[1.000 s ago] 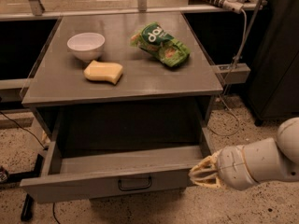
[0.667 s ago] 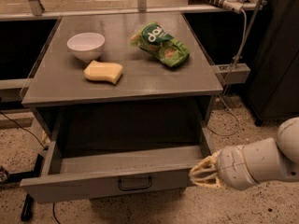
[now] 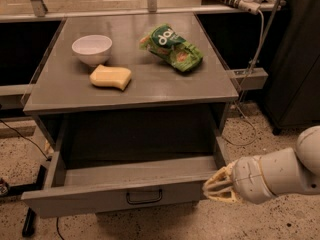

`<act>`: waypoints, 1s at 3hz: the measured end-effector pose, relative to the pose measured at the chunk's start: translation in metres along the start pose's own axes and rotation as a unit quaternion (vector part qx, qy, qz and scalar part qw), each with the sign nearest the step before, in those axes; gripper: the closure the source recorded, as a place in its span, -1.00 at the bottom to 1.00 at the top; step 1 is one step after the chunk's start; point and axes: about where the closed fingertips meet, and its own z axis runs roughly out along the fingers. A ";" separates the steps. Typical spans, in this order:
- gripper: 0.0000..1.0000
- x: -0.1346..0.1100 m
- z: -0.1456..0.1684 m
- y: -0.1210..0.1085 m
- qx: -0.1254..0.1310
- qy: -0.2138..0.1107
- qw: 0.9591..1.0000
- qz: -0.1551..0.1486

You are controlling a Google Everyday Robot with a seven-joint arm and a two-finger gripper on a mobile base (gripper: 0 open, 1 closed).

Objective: Open top drawer

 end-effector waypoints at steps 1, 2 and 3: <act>-0.76 0.000 0.000 0.000 0.000 0.000 1.000 0.000; -1.00 0.000 0.000 0.000 0.000 0.000 1.000 0.000; -1.00 0.000 0.000 0.000 0.000 0.000 1.000 0.000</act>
Offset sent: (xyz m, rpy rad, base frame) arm 0.0000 0.0000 0.0000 0.0000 0.0000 0.0000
